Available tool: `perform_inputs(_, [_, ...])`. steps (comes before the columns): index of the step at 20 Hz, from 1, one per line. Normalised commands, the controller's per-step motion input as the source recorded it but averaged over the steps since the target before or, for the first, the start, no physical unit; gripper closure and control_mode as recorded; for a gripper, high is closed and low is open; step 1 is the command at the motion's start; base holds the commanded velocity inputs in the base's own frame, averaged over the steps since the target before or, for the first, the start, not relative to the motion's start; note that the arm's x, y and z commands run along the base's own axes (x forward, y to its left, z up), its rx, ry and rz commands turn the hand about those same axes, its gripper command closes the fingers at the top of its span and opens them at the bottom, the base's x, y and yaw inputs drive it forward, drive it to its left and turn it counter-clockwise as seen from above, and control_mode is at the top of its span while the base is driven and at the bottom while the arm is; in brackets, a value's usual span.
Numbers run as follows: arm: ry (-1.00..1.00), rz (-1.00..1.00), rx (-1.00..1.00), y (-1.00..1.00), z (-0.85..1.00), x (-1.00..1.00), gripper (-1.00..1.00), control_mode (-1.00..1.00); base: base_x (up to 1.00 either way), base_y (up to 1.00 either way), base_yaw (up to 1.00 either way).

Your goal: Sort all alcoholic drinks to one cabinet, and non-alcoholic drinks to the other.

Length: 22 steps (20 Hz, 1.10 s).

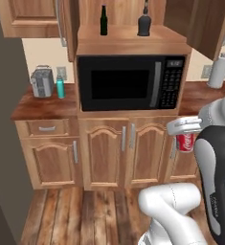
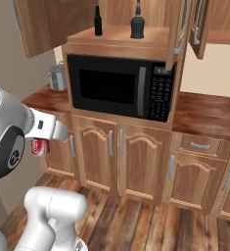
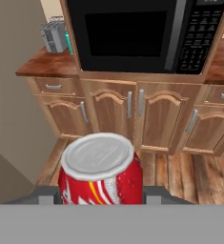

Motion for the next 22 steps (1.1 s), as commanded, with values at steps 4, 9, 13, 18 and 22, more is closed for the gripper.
perform_inputs(4, [0.00,0.00,0.00,0.00,0.00,0.00,1.00,1.00,0.13,-0.99,0.00])
perform_inputs(9, [0.00,0.00,0.00,0.00,0.00,0.00,1.00,1.00,0.18,-0.70,0.00])
perform_inputs(13, [0.00,0.00,0.00,0.00,0.00,0.00,1.00,1.00,0.96,-0.15,0.00])
perform_inputs(18, [0.00,0.00,0.00,0.00,0.00,0.00,1.00,1.00,0.87,-0.12,0.00])
perform_inputs(22, [0.00,0.00,0.00,0.00,0.00,0.00,1.00,1.00,0.14,-0.39,0.00])
